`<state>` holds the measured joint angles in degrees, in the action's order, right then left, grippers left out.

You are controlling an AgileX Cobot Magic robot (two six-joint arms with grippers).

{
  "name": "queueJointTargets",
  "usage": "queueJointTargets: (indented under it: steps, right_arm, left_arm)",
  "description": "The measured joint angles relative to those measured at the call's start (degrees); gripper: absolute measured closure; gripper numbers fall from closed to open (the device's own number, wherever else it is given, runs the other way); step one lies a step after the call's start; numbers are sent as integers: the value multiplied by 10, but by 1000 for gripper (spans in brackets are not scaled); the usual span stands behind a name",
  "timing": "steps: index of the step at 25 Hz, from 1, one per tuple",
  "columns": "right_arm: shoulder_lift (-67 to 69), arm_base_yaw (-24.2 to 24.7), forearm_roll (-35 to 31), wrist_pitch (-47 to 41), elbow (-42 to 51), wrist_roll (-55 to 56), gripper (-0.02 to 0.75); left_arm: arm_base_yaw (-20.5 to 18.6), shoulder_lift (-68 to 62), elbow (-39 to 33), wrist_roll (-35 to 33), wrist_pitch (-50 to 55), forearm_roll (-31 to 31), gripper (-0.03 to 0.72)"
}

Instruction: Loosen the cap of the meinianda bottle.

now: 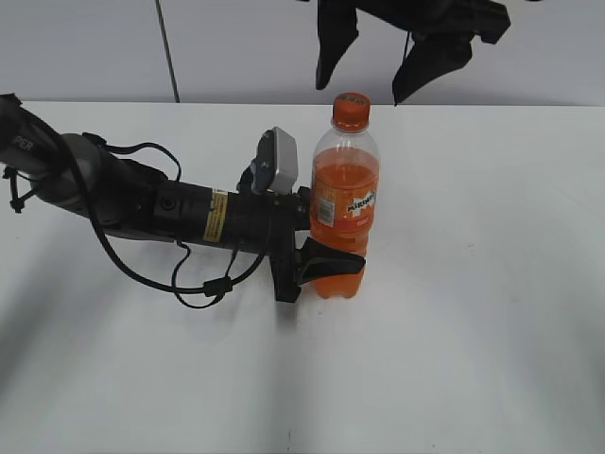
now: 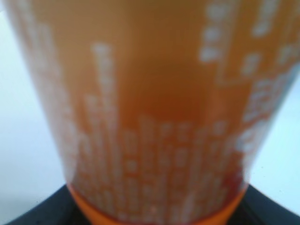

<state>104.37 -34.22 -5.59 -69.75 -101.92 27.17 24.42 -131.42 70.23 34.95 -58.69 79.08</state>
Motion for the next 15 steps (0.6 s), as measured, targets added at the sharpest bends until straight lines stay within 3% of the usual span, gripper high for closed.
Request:
queueJointTargets:
  steps: [15]
  right_arm:
    - [1,-3,-9,0,27,10,173]
  left_arm:
    - [0,0,0,0,0,0,284]
